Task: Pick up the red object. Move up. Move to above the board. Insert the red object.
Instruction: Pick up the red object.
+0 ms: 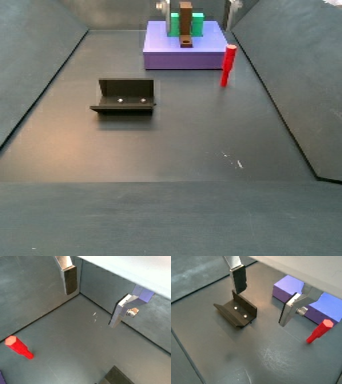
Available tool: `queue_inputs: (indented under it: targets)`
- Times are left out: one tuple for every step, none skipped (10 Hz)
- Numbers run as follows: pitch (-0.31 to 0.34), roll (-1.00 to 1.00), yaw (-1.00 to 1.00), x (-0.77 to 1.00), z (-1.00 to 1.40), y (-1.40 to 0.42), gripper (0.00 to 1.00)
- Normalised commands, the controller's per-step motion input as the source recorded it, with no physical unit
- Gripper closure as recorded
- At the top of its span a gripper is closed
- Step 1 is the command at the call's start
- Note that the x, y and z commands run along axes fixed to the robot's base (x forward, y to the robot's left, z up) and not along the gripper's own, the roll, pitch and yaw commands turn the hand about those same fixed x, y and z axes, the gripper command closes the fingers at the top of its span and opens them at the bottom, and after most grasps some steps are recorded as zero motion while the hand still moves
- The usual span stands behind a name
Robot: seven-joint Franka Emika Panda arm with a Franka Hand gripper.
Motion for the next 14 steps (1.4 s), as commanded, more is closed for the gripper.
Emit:
queue_inputs:
  targets:
    - [-0.174,-0.05,0.25,-0.69,-0.11,-0.42,0.0]
    - [-0.173,0.01,0.2,-0.74,-0.04,-0.66,0.0]
    - [-0.17,0.09,0.02,-0.85,0.0,-0.61,0.0]
    - [-0.169,0.16,0.0,-0.83,0.0,-0.63,0.0]
    - [-0.179,0.18,0.0,-0.81,0.0,-0.62,0.0]
    - [-0.137,0.21,0.0,-0.73,0.0,-0.65,0.0]
    - [-0.106,0.21,0.0,-0.76,-0.09,-0.58,0.0]
    - [-0.067,0.18,-0.09,-0.69,-0.19,-0.55,0.0]
    - [-0.016,0.11,-0.12,-0.63,-0.29,-0.41,0.0]
    - [0.0,0.04,0.0,-0.4,-0.39,-0.21,0.0]
    - [0.0,0.0,0.0,-0.19,-0.45,-0.18,0.0]
    - [0.034,0.0,0.0,0.0,-0.45,-0.25,0.0]
    - [0.003,-0.06,0.0,0.0,-0.41,-0.22,0.0]
    - [0.0,-0.07,0.0,0.0,-0.34,-0.22,0.0]
